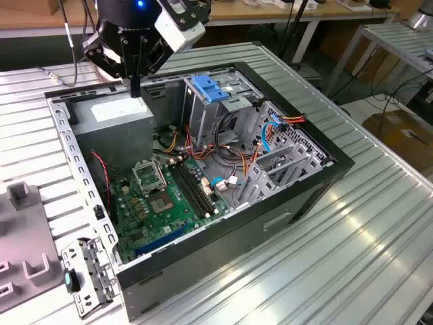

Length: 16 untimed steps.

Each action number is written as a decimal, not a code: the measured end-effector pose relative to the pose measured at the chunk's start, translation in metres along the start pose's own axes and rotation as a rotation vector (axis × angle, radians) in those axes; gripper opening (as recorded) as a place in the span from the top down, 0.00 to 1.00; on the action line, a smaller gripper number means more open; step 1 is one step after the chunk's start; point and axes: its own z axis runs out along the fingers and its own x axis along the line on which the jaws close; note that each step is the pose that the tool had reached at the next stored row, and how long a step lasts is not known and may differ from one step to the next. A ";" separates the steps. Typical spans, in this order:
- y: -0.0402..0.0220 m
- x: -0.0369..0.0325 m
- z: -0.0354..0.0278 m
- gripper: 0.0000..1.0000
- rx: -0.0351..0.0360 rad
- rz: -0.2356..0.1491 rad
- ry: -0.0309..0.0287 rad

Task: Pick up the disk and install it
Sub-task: 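Reach for the disk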

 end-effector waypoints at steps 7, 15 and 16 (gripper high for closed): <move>-0.0002 0.0018 0.0000 0.89 -0.0001 0.000 -0.0001; -0.0006 0.0083 -0.0002 0.89 0.0000 0.000 0.0000; -0.0007 0.0091 -0.0002 0.89 -0.0001 0.000 0.0000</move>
